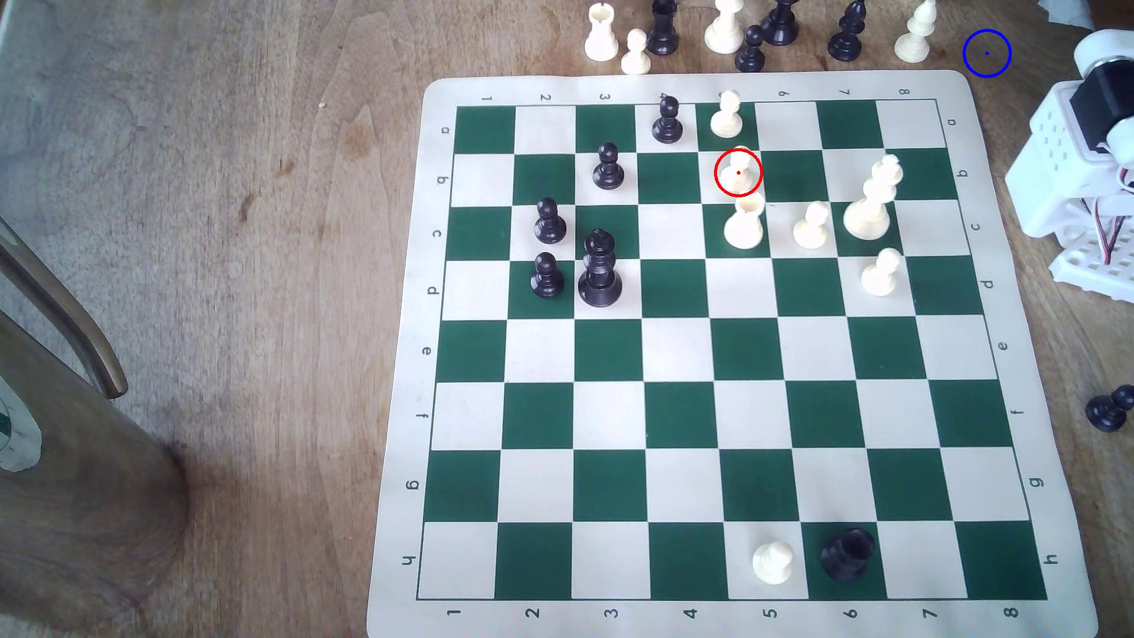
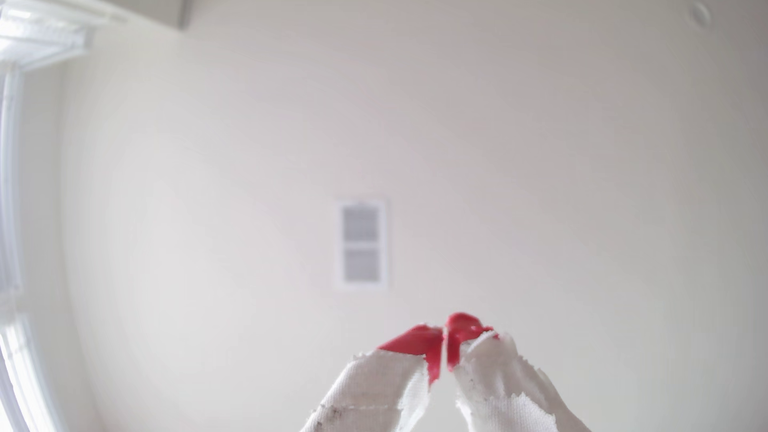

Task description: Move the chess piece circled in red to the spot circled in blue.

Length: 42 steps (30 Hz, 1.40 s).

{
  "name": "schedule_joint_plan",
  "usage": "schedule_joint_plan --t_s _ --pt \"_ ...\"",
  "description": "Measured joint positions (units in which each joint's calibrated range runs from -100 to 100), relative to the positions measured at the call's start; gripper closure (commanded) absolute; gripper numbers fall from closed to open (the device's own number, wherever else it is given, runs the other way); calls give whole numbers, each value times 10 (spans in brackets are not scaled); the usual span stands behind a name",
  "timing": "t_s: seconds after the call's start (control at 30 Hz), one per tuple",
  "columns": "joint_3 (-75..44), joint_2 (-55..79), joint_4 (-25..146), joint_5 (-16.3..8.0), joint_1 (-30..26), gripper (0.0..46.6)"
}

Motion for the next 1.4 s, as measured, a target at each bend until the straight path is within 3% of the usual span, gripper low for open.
schedule_joint_plan --t_s 0.43,0.53,0.63,0.7,0.9,0.97,1.1,1.4 --pt "-160 0 379 -4 -1 464" --pt "-178 0 445 -32 -1 464" --pt "-215 1 568 -80 27 464" --pt "-221 1 628 -88 40 464" --pt "-243 1 823 -91 64 464" --pt "-252 6 920 -77 64 464" --pt "-277 44 1062 -73 54 464" --pt "-310 266 1220 -101 57 464"
